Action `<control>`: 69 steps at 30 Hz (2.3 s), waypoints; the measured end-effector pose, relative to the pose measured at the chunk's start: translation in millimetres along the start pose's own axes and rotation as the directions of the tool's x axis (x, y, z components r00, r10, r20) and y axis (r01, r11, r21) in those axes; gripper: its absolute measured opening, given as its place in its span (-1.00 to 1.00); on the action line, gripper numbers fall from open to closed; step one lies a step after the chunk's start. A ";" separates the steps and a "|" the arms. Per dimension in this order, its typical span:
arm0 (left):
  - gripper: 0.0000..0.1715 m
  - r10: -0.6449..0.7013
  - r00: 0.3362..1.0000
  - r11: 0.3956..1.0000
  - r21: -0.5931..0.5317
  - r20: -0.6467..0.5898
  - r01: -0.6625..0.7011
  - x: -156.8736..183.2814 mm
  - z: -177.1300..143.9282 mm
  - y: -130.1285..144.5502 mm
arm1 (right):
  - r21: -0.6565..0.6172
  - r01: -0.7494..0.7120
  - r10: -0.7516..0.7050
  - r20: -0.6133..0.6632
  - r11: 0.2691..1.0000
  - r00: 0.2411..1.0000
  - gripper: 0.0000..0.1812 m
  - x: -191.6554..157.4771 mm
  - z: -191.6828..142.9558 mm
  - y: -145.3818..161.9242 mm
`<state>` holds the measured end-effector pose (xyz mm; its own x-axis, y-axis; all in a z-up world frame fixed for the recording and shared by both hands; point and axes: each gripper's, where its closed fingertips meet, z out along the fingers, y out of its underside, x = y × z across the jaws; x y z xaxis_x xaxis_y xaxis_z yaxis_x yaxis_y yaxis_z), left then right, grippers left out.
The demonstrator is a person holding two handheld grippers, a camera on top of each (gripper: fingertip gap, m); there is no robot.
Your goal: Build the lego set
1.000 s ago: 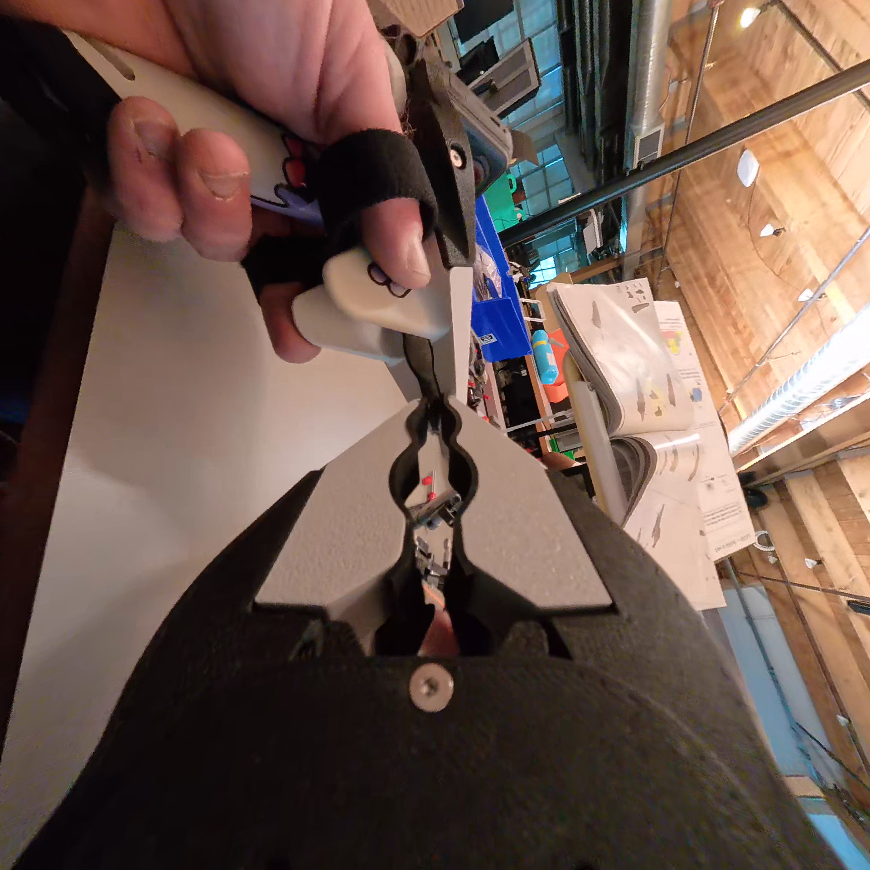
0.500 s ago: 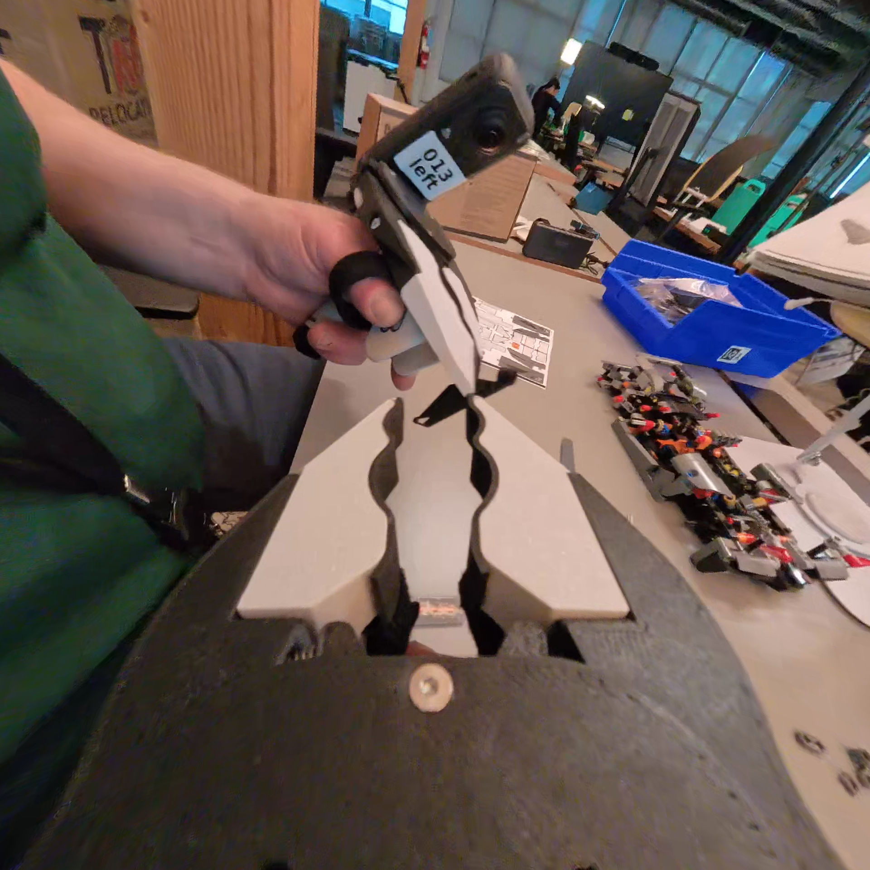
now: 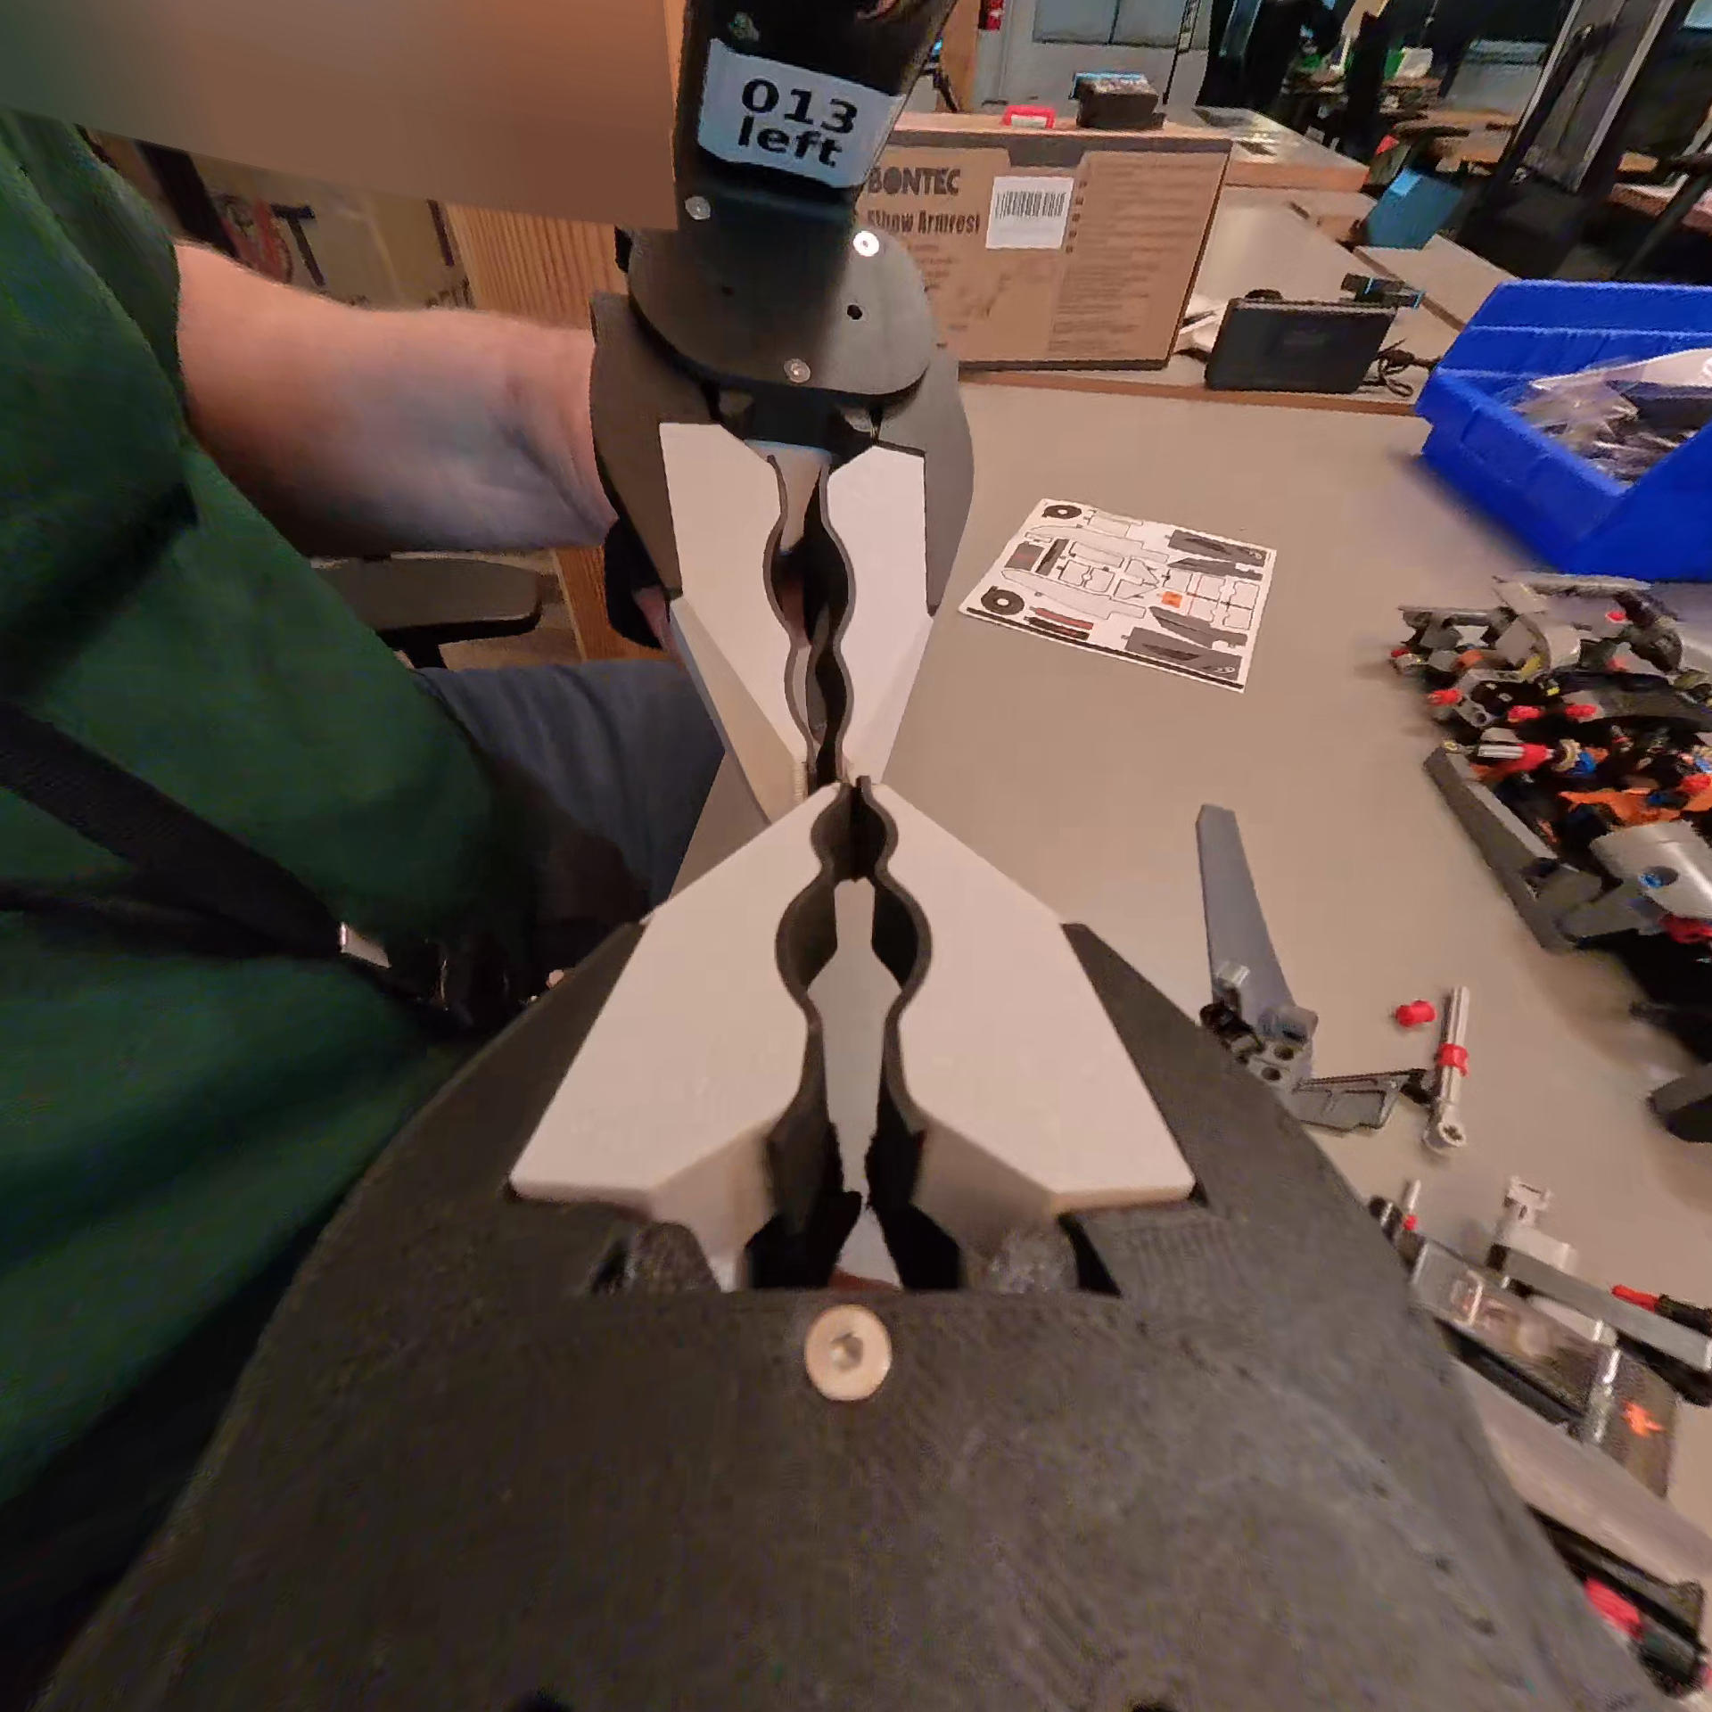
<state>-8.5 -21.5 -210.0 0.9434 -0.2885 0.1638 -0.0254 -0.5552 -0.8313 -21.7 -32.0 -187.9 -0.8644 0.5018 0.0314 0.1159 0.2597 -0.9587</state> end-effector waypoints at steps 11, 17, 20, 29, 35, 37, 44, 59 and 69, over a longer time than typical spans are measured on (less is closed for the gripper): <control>-1.00 0.071 0.997 0.997 0.000 0.010 -0.071 -2.4 2.0 -7.6 | -0.063 -0.038 0.043 0.081 0.997 0.996 -0.88 -0.8 -8.1 10.2; -0.99 0.098 0.995 0.995 0.022 0.035 -0.099 -4.3 1.9 -11.2 | -0.023 -0.083 0.085 0.106 0.996 0.991 -0.95 1.2 -12.4 9.2; -0.87 0.029 0.999 0.995 0.094 0.039 -0.032 -7.9 -2.6 -14.6 | 0.052 -0.134 0.126 0.134 0.990 0.983 -0.95 4.1 -19.5 2.1; -1.00 -0.048 0.999 0.980 0.194 -0.008 0.049 -3.4 -1.9 -16.8 | 0.122 -0.200 0.176 0.185 0.972 0.967 -0.95 6.7 -22.0 -0.1; -1.00 -0.064 0.997 0.969 0.243 0.042 0.052 -9.3 -2.2 -19.0 | 0.135 -0.238 0.224 0.112 0.962 0.968 -0.80 21.0 -24.6 1.5; -1.00 -0.040 0.989 0.982 0.189 0.142 0.013 -19.9 0.9 -10.6 | 0.136 -0.257 0.257 0.020 0.957 0.966 -0.71 34.4 -32.6 3.2; -1.00 0.065 0.931 0.998 -0.005 0.360 -0.067 -48.8 23.1 11.2 | 0.049 -0.362 0.357 -0.336 0.931 0.872 -0.49 76.5 -43.8 36.3; -1.00 0.063 0.920 0.997 -0.064 0.387 -0.041 -77.6 34.5 22.1 | -0.030 -0.413 0.380 -0.337 0.910 0.861 -0.81 87.4 -11.2 61.0; -1.00 0.036 0.915 0.998 -0.069 0.401 -0.008 -90.6 35.4 24.7 | 0.033 -0.451 0.444 -0.256 0.892 0.859 -0.60 87.7 -9.5 55.4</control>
<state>-82.9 18.6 -264.2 0.9953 0.0287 -0.0925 -0.0563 -0.6056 -0.7938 -86.4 34.2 -235.6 -0.5660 0.7571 -0.3264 0.4773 -0.0218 -0.8784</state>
